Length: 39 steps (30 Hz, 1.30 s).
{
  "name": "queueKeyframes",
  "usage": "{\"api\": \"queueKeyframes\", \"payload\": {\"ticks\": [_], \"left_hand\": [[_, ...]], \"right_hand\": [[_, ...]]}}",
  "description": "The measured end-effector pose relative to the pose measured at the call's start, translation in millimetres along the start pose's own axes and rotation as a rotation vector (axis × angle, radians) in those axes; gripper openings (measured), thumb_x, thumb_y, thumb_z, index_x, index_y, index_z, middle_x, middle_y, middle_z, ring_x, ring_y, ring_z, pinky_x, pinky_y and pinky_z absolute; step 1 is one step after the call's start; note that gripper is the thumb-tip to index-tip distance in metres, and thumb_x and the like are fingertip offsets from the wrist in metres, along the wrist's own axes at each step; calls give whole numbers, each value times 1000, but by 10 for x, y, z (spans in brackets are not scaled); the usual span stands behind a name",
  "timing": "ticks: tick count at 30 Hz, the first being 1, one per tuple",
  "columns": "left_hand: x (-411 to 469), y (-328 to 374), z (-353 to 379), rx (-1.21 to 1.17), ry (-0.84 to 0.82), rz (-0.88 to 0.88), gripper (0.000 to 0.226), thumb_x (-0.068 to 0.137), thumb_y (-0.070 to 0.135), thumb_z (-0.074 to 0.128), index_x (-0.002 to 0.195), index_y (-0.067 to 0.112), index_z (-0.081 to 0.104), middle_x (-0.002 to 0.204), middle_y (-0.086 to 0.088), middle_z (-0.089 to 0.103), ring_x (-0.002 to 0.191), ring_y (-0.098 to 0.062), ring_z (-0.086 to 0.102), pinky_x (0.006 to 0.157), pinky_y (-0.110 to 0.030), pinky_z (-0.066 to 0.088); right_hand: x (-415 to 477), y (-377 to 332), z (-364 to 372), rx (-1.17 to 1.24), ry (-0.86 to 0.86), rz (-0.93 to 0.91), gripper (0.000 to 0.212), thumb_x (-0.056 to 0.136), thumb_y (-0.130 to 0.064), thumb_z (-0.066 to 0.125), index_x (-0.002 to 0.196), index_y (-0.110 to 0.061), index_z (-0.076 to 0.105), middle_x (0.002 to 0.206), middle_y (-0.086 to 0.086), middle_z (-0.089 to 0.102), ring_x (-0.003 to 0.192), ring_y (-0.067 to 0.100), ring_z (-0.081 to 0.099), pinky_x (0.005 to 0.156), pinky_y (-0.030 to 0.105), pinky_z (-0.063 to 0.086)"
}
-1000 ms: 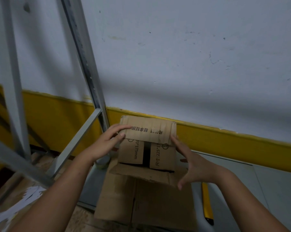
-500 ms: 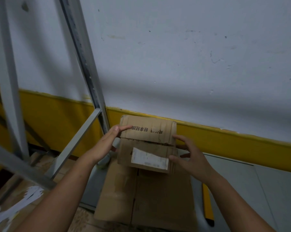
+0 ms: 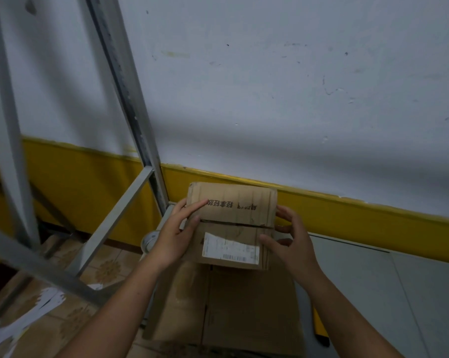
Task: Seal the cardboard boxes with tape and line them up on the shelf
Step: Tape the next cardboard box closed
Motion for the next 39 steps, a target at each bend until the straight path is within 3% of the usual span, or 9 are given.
{"api": "queueKeyframes", "payload": {"ticks": [4, 8, 11, 15, 19, 25, 27, 31, 39], "left_hand": [[-45, -23, 6, -55, 95, -32, 44, 103, 39, 57, 145, 49, 49, 146, 21, 48, 129, 0, 53, 88, -19, 58], [-43, -9, 39, -93, 167, -83, 44, 102, 41, 57, 139, 58, 38, 143, 25, 45, 118, 10, 54, 84, -24, 58], [-37, 8, 55, -57, 199, -75, 41, 107, 32, 55, 137, 56, 38, 143, 20, 47, 118, 14, 52, 86, -18, 53], [-90, -36, 68, -45, 240, -82, 42, 106, 38, 54, 141, 53, 38, 146, 13, 49, 126, 1, 53, 95, -26, 54], [-203, -74, 84, -146, 239, -179, 67, 103, 38, 58, 160, 40, 22, 137, 24, 53, 124, 4, 57, 92, -20, 53], [-254, -113, 147, -100, 172, -189, 49, 104, 44, 49, 147, 21, 55, 123, 10, 71, 113, -3, 68, 85, -19, 59], [-241, -64, 129, -74, 175, -178, 48, 104, 47, 49, 144, 24, 57, 121, 13, 71, 112, -3, 68, 85, -20, 59], [-102, 105, 29, -31, 163, -168, 40, 107, 51, 50, 141, 32, 61, 118, 14, 72, 109, -5, 68, 85, -29, 58], [113, 314, -69, -24, 139, -205, 43, 108, 48, 51, 148, 34, 57, 119, 11, 72, 107, -10, 69, 87, -36, 60]], "right_hand": [[-42, 64, 37, 18, 32, 47, 71, 86, -42, 78, 147, -49, 43, 140, -22, 55, 121, 1, 59, 92, 42, 60], [-34, 39, 114, 65, 55, 62, 63, 94, -37, 72, 149, -47, 44, 139, -27, 55, 128, 1, 55, 102, 41, 56], [-23, 21, 131, 128, 82, 85, 57, 95, -32, 72, 145, -48, 49, 135, -28, 59, 122, 0, 59, 98, 39, 58], [-68, -3, 151, 114, 137, 125, 49, 94, -34, 72, 135, -51, 51, 129, -26, 61, 116, -3, 60, 94, 36, 59], [-175, 38, 176, 60, 131, 115, 46, 95, -38, 69, 137, -43, 50, 128, -29, 57, 118, -2, 57, 93, 30, 55], [-205, 68, 187, 16, 153, 121, 53, 97, -40, 65, 147, -27, 53, 136, -14, 59, 122, 6, 57, 82, 7, 44], [-173, 36, 169, 24, 186, 113, 51, 97, -40, 65, 145, -27, 56, 134, -13, 62, 121, 8, 59, 86, 12, 48], [-58, -66, 41, 58, 232, 136, 40, 94, -46, 69, 133, -34, 65, 122, -17, 68, 112, 8, 65, 92, 43, 60], [198, -190, -65, 39, 201, 136, 45, 94, -48, 69, 132, -24, 65, 112, -7, 70, 94, 14, 72, 70, 44, 65]]}}
Point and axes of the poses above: each hand's wrist, its own x-axis towards the middle knuckle, its own z-axis out of the palm, y = z × x, the point moved 5 cm from there along x, towards the middle knuckle
